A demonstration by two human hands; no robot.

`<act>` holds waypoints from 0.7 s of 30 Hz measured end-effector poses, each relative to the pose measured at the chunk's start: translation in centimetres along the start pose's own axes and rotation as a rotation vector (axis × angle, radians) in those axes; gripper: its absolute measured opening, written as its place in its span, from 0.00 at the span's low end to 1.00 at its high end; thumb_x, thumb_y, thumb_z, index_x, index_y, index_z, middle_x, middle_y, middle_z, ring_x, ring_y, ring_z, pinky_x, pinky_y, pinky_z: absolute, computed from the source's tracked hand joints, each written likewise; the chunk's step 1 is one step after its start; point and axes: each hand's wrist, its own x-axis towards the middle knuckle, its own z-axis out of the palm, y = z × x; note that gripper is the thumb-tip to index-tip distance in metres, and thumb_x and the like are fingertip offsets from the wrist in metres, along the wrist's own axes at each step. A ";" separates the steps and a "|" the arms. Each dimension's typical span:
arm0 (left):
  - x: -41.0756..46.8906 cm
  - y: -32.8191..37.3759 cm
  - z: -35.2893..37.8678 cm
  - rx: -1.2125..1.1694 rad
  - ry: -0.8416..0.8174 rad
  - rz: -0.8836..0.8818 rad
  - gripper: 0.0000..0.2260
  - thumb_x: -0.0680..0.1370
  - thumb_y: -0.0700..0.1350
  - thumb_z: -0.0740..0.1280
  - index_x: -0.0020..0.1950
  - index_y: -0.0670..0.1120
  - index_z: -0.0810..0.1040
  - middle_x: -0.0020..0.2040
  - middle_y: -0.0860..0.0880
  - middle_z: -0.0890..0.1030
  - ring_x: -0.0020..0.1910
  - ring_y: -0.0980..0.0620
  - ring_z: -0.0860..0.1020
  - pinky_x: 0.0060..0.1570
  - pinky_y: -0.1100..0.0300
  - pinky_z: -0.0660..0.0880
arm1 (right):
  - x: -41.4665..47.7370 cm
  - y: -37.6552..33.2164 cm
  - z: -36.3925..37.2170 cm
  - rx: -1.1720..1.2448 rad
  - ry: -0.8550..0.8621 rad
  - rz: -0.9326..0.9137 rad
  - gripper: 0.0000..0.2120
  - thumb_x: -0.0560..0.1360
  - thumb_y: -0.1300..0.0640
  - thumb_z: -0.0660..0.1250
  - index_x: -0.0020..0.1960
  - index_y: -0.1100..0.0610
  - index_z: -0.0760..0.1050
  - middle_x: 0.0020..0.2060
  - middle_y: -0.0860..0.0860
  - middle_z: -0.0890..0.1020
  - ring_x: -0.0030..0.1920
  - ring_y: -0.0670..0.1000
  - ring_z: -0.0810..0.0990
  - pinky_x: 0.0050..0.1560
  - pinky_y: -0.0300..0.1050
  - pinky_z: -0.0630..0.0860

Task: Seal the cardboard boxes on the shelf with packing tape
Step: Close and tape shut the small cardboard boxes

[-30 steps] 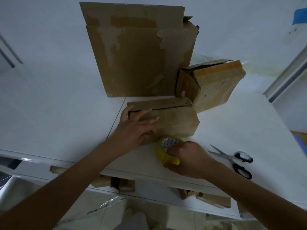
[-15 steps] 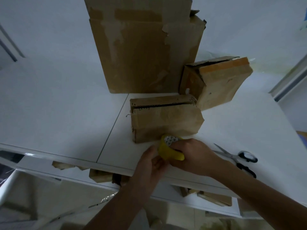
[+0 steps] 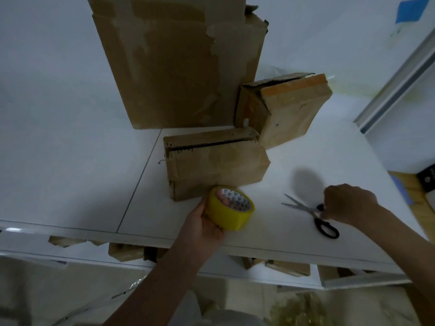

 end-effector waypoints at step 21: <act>-1.1 -0.2 0.9 -0.056 0.014 -0.048 0.17 0.83 0.49 0.61 0.63 0.38 0.78 0.47 0.40 0.86 0.41 0.43 0.86 0.43 0.48 0.82 | -1.7 0.7 -6.9 0.270 -0.210 -0.362 0.13 0.63 0.46 0.72 0.46 0.48 0.77 0.44 0.47 0.81 0.39 0.49 0.83 0.38 0.41 0.77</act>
